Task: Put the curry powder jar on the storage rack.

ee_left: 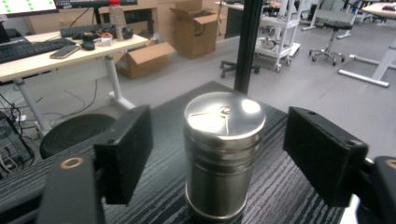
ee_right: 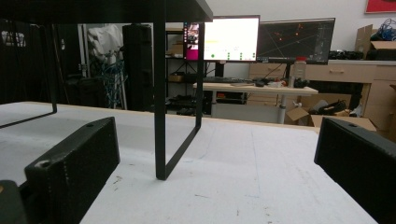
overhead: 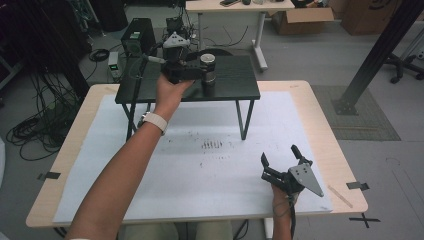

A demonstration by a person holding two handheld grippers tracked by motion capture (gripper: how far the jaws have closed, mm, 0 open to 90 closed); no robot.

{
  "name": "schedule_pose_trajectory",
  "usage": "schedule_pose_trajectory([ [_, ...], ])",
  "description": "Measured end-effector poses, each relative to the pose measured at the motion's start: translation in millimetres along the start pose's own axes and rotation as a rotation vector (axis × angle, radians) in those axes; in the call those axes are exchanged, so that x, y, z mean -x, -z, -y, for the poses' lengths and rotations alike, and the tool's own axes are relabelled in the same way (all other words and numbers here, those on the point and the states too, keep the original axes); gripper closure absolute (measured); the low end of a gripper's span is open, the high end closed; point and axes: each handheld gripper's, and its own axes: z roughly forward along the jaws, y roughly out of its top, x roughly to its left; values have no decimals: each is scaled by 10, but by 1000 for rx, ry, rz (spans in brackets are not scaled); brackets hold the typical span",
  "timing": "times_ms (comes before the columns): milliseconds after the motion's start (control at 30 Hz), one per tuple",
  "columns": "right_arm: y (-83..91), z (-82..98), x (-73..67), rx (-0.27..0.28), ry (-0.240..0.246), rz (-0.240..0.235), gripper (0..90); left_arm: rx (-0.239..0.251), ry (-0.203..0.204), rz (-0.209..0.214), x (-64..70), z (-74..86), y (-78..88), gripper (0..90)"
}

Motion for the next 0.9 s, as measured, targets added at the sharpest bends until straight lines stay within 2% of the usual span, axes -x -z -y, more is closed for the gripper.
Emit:
schedule_pose_trajectory([
  [133, -3, 0, -2, -3, -1, -1, 0, 3, 3, 14, -19, 9, 53, 164],
  [233, -4, -1, -4, -4, -3, 0, 0, 26, 10, 15, -36, 14, 108, 142],
  [367, -4, -1, 0, -3, -2, -1, 0, 55, 39, 30, -60, 20, 179, 95],
  [500, -5, -1, -2, -7, -3, -2, 0, 80, 44, 19, -73, 37, 263, 52],
  [667, -7, -1, -1, -8, -3, -2, 0, 90, 44, 14, -71, 69, 357, 25],
  [900, -12, -2, 0, -13, -2, -2, 0, 135, 51, 3, -63, 116, 506, 2],
])
